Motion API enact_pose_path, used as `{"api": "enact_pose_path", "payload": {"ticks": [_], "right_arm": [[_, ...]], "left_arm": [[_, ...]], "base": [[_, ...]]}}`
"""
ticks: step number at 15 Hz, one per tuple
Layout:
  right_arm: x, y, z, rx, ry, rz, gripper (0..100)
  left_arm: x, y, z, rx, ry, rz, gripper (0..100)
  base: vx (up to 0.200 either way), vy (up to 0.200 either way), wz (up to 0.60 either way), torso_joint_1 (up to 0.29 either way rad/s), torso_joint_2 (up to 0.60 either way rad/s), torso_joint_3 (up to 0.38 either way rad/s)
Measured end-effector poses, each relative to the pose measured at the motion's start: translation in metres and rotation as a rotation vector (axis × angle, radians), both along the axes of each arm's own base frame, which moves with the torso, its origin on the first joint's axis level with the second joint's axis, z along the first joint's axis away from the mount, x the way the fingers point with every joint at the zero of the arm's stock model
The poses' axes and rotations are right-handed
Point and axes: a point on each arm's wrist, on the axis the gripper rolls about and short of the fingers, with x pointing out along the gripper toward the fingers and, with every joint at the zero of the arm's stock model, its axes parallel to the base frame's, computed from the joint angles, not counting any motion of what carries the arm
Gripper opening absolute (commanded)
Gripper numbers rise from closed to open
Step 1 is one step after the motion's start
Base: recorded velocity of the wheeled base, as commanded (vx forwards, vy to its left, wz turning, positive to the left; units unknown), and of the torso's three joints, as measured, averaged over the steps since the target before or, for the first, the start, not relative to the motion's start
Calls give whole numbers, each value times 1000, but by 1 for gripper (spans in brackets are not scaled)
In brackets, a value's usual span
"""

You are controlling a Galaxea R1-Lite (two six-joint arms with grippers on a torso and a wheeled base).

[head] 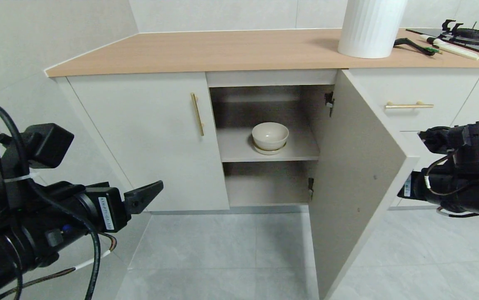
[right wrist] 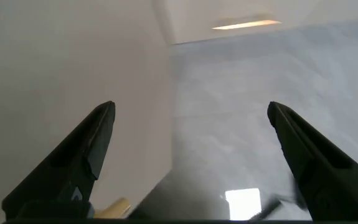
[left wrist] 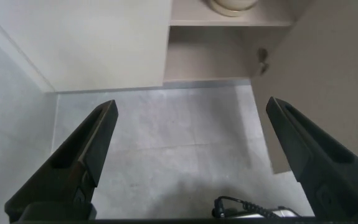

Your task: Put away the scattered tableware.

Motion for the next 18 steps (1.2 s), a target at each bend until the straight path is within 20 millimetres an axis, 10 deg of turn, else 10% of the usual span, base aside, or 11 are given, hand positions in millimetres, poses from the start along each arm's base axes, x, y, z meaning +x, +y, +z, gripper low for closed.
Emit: {"api": "enact_pose_path", "payload": {"ticks": [5, 18], "right_arm": [[9, 45, -3, 140, -85, 112, 100], [26, 83, -22, 337, -129, 179, 100]], "left_arm": [[0, 0, 1, 1, -4, 3, 100], [-2, 1, -4, 38, 57, -3, 100]], "base": [[0, 0, 0, 0, 0, 0], [31, 0, 0, 1, 0, 0]]}}
